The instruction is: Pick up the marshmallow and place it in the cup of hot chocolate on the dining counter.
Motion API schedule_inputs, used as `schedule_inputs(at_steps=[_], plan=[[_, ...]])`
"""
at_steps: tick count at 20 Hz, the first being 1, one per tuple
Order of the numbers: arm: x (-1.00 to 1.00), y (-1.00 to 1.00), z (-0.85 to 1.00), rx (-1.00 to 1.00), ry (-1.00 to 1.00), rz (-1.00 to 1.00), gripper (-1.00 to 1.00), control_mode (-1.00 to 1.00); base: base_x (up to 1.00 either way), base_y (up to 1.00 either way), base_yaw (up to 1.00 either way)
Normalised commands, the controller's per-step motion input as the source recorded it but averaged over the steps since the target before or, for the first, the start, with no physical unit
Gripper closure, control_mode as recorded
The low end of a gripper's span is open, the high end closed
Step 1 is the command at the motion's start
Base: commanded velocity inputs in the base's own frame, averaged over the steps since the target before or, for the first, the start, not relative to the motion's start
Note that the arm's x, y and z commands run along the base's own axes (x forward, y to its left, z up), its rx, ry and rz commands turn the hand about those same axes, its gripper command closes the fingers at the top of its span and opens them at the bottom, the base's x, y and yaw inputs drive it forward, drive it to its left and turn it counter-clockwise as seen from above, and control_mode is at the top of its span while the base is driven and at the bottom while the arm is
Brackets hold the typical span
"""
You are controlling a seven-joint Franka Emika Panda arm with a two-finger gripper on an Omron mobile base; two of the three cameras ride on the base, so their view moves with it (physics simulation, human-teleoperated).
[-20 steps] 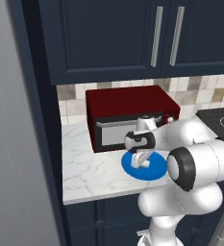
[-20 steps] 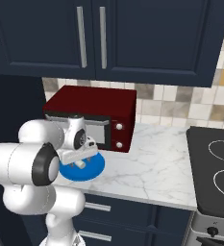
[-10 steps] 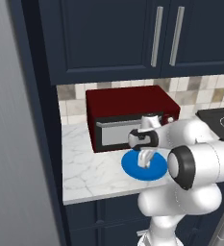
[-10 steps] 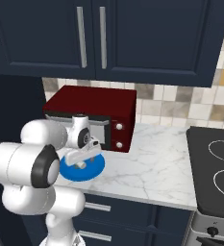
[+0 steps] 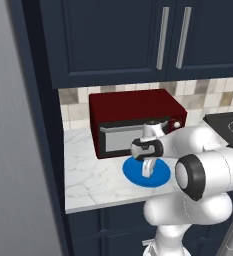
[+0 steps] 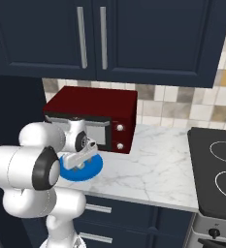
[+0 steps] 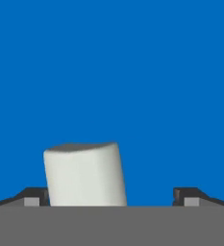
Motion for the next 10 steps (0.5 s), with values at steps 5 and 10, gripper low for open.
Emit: schedule_inputs(at_steps=[5, 10], plan=[[0.0, 0.15, -0.02, 0.0, -0.02, 0.23, 1.0, -1.0, 0.0, 0.0, 0.0], [-0.01, 0.18, -0.07, 0.01, 0.0, 0.26, 1.0, -1.0, 0.0, 0.0, 0.0]])
